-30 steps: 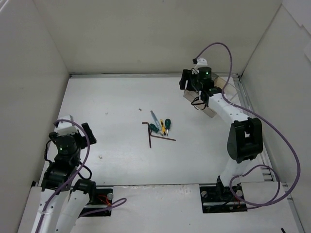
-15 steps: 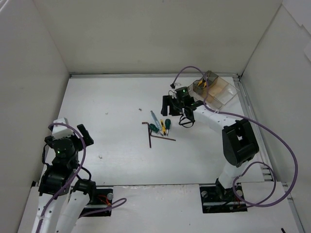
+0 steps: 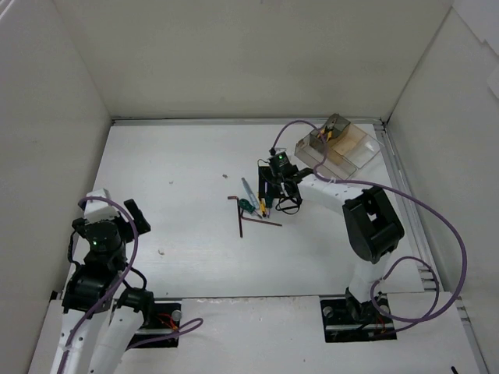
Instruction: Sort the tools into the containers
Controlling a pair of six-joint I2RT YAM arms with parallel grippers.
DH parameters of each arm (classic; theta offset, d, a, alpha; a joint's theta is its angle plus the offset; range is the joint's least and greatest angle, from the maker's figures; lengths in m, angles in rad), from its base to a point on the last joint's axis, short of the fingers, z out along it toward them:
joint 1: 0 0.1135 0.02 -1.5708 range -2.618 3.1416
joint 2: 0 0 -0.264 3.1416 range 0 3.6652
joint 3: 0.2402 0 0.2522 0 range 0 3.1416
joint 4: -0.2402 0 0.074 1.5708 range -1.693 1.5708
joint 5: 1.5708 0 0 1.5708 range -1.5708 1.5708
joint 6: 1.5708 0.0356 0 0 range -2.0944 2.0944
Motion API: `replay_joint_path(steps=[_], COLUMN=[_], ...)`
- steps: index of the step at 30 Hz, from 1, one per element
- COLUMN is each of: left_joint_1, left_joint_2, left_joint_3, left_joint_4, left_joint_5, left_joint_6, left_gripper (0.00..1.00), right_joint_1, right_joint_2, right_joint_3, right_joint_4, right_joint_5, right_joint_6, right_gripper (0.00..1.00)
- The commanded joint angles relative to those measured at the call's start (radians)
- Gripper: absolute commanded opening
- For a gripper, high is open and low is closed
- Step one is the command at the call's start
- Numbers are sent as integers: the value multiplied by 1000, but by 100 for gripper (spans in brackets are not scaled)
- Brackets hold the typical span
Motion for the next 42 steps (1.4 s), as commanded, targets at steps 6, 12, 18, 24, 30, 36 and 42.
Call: replay_joint_path(steps=[6,12,18,24,30,36,42], left_joint_1=[-4,-4,-4,-4,-4,-4,-4], left_joint_2=[22,21,21,19,19,21,41], left_joint_3=[50,47,47,45,45,42,40], left_joint_4=[17,20,22,23,23,30,36], left_joint_5=[-22,-25,-31,-34,-33,-25,-21], left_joint_6=[-12,-12,-12,-12,-13,-16,-10], left_gripper=[100,100,100,100,100,100,100], right_joint_1=[21,22,19,-5,-102,-255,-398], right_joint_2=[52,66,63,-15,-90,-100,-14], right_joint_3=[44,42,47,90,153,242,375], right_joint_4=[-6,-6,-4,-3,-3,-3,-4], right_joint_5=[69,106,122,157,174,212,204], right_joint_6=[35,27,1,-56,-77,-73,-59], right_gripper=[55,27,0,0,0,0,0])
